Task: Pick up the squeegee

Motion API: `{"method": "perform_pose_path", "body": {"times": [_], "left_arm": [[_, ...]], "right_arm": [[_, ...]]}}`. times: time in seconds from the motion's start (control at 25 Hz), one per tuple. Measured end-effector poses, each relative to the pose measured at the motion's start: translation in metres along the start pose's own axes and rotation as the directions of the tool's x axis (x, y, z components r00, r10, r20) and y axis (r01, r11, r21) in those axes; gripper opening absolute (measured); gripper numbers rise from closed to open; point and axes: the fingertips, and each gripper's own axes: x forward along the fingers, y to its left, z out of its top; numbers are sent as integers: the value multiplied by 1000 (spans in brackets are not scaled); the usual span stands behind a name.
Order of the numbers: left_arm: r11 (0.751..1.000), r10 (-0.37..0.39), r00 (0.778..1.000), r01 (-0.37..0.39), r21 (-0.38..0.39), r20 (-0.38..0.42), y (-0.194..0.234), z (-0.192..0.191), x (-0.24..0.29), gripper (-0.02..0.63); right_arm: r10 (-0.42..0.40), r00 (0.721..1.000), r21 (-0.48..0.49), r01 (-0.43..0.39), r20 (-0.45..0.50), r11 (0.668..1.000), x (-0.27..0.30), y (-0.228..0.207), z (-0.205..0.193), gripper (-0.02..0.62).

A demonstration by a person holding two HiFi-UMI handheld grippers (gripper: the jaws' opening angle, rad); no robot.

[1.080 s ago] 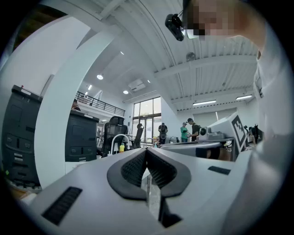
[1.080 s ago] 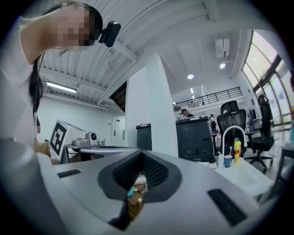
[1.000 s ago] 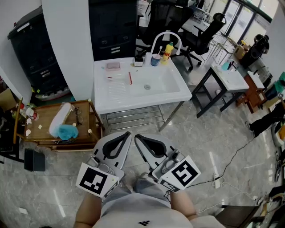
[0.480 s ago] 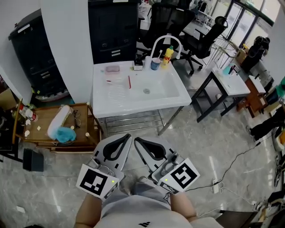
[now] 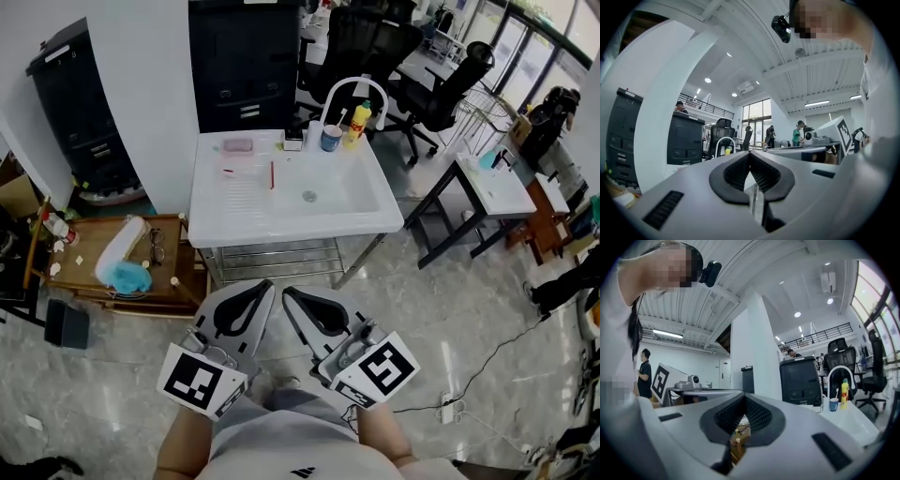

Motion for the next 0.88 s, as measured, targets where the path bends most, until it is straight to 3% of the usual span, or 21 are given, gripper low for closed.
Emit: {"method": "perform_pose_path", "body": {"times": [0.2,0.4,0.88], "left_arm": [[998,52,999,-52,19,-1,-10,-5,9,12],[998,56,998,-55,21,-19,-15,-10,23,12],[999,-35,999,35,7,-16,15,-9,86,12]], "right_arm": [[37,999,12,-38,13,999,-12,-14,-3,8],[49,999,37,-49,16,998,-19,-26,-8,8],[-47,999,35,46,20,998,5,-89,-4,8]]}}
